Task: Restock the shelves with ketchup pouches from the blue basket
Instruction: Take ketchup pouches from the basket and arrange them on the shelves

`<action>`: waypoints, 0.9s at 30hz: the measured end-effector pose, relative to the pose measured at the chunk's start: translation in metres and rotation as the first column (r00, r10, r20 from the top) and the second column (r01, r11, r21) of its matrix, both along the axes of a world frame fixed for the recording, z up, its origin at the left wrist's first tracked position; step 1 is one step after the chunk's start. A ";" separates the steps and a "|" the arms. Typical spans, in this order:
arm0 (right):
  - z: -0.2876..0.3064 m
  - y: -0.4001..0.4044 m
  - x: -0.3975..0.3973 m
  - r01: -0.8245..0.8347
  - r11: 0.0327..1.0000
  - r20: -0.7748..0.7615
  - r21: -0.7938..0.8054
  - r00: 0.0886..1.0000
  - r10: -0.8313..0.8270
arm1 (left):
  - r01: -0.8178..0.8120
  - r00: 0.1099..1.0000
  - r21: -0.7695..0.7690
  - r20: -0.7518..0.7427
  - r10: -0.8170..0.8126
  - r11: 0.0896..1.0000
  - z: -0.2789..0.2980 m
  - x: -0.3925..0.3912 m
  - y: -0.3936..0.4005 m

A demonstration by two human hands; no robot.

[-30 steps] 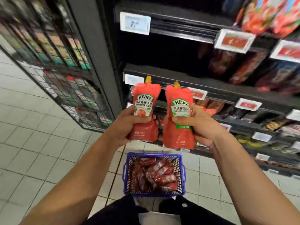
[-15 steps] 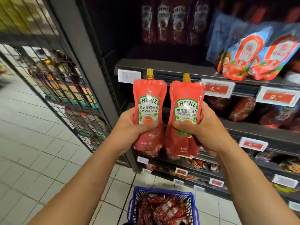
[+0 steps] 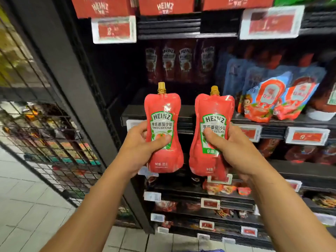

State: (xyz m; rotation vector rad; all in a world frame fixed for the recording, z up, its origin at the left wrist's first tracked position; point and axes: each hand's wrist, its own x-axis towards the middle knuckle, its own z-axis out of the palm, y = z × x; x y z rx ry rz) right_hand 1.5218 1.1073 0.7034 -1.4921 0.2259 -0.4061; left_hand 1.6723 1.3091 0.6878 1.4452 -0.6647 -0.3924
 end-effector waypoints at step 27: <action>0.074 -0.006 0.091 0.252 0.961 -0.017 -0.117 0.967 -0.256 | -0.342 0.871 -0.106 0.337 0.358 0.934 0.061 0.173 -0.075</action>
